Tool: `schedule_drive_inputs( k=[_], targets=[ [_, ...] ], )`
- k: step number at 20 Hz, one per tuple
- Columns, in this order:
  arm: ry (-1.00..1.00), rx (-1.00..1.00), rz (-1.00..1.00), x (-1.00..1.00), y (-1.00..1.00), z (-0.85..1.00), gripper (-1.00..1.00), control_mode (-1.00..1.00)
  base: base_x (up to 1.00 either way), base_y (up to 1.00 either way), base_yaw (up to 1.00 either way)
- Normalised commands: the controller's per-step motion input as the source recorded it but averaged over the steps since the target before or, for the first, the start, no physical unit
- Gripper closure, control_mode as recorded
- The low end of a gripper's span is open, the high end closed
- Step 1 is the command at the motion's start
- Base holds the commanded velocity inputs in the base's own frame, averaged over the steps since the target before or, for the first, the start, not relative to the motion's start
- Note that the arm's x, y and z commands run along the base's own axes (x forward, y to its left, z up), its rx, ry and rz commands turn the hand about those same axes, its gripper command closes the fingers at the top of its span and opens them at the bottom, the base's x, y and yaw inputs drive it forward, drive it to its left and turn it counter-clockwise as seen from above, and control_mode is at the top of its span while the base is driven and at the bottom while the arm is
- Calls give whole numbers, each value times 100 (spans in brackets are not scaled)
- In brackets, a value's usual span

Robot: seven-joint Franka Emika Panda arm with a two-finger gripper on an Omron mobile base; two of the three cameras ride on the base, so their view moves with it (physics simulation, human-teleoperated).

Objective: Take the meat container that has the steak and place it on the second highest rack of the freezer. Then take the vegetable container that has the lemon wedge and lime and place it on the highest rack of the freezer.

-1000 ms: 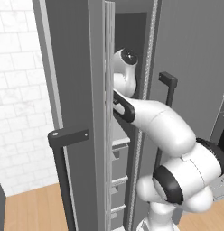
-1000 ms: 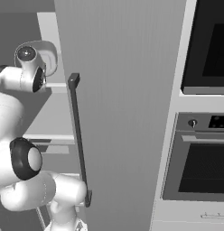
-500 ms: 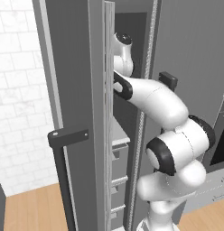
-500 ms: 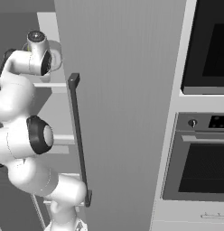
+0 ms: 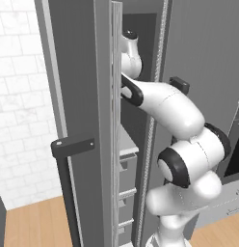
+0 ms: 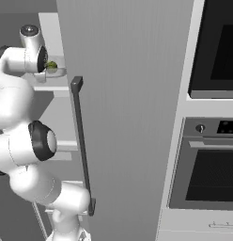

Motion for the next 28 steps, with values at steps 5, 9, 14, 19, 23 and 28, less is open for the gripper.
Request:
schedule_drive_inputs(
  k=[5,9,14,19,23,28],
  targets=[
    [-14,10,0,-100,-22,-2,-100,-100,0,0,0],
    [-12,3,24,-100,-91,-23,-100,-100,0,0,0],
    [-3,-10,60,-97,-55,0,-100,-100,0,0,0],
    [0,-40,85,-62,-25,7,-100,-100,0,0,0],
    [6,-53,73,-66,-29,0,-100,-100,0,0,0],
    [-3,-61,50,-90,-36,-17,-100,-100,0,0,0]
  ],
)
